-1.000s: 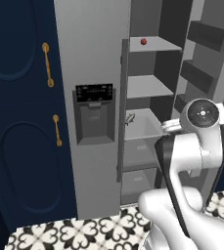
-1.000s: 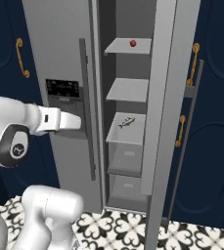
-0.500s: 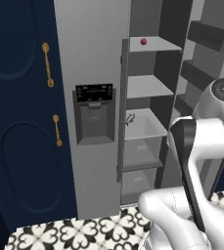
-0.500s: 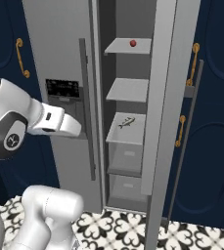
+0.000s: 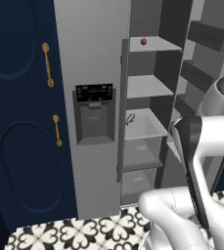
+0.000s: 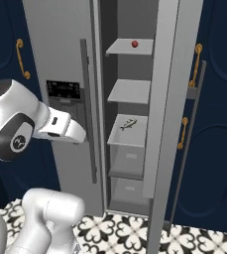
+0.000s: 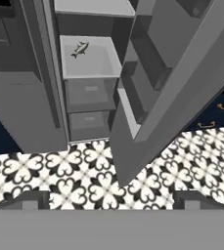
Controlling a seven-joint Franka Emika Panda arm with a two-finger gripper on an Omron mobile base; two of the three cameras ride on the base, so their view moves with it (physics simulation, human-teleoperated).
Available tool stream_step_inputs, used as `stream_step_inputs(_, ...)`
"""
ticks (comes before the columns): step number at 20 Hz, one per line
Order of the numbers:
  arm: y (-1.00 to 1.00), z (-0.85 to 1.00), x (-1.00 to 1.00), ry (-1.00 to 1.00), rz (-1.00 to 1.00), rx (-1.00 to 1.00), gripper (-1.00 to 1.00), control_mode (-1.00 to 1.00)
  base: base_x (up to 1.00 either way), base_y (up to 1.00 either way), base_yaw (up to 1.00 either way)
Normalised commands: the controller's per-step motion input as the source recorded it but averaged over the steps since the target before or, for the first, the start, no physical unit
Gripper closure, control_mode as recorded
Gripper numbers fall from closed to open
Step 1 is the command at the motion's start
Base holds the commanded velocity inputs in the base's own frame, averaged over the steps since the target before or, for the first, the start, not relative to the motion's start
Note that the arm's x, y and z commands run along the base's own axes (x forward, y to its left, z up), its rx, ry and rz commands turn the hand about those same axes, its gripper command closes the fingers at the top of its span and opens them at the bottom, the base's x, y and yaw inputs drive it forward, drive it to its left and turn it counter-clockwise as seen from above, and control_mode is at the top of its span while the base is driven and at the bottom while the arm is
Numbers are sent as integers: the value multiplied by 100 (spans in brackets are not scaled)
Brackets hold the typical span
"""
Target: Take the strawberry from the fridge and place it on top of the pancake, located on the dining counter.
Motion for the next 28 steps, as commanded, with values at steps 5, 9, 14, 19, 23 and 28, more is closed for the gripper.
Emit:
stream_step_inputs(5,0,-6,6,0,-5,0,-100,100,29,0,-15)
stream_step_inputs(9,0,0,0,0,0,0,-100,100,73,9,-19)
stream_step_inputs(14,0,0,0,0,0,0,-100,100,89,12,-2)
stream_step_inputs(19,0,0,0,0,0,0,-100,100,48,0,-4)
stream_step_inputs(23,0,0,0,0,0,0,-100,100,15,0,-11)
stream_step_inputs(28,0,0,0,0,0,0,-100,100,30,0,-13)
